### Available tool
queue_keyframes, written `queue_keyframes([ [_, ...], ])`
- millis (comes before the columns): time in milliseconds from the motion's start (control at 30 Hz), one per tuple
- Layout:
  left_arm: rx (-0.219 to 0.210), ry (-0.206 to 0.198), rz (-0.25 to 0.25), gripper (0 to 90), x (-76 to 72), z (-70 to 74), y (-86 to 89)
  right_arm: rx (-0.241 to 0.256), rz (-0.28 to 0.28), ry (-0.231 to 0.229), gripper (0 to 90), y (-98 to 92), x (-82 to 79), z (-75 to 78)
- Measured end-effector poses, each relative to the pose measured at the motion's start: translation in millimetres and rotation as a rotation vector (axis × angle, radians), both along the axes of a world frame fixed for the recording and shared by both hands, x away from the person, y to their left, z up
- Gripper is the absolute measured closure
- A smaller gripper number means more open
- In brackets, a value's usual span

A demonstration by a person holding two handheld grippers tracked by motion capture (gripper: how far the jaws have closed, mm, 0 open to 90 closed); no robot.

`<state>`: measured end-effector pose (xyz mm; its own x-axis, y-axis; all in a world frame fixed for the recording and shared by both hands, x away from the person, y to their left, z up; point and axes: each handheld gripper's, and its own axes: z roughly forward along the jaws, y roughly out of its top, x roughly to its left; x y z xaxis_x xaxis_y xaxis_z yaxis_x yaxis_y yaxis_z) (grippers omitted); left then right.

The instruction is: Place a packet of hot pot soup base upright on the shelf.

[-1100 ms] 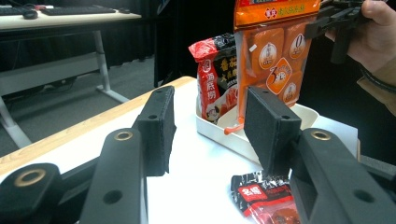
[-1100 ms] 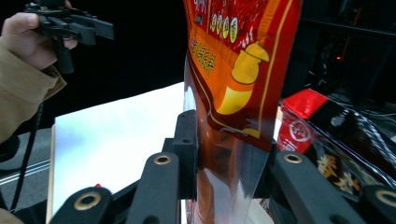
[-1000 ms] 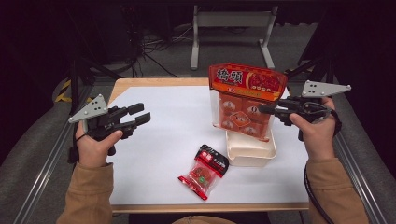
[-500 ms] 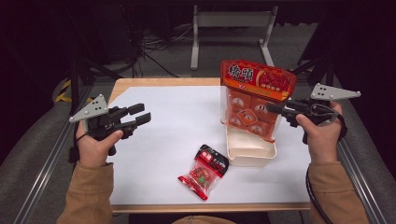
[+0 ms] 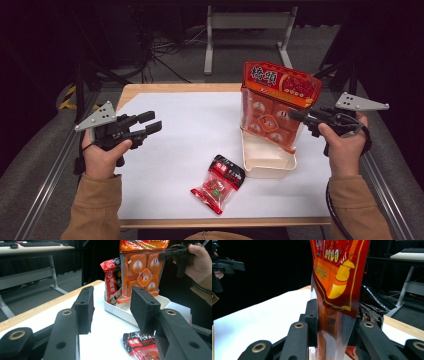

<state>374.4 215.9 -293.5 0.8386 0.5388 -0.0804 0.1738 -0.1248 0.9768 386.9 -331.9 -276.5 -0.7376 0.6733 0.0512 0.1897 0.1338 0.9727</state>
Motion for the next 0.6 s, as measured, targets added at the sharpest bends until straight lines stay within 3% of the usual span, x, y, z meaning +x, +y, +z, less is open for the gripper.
queue_keyframes([
  [567,-0.001,-0.001,-0.003,54.8,-1.3,0.1,1.6,-0.025,-0.036,0.030,71.0,2.1,1.0,-24.9],
  [600,-0.001,0.001,-0.004,54.8,-1.4,0.0,1.2,-0.077,-0.068,0.036,71.0,6.5,1.7,-28.3],
])
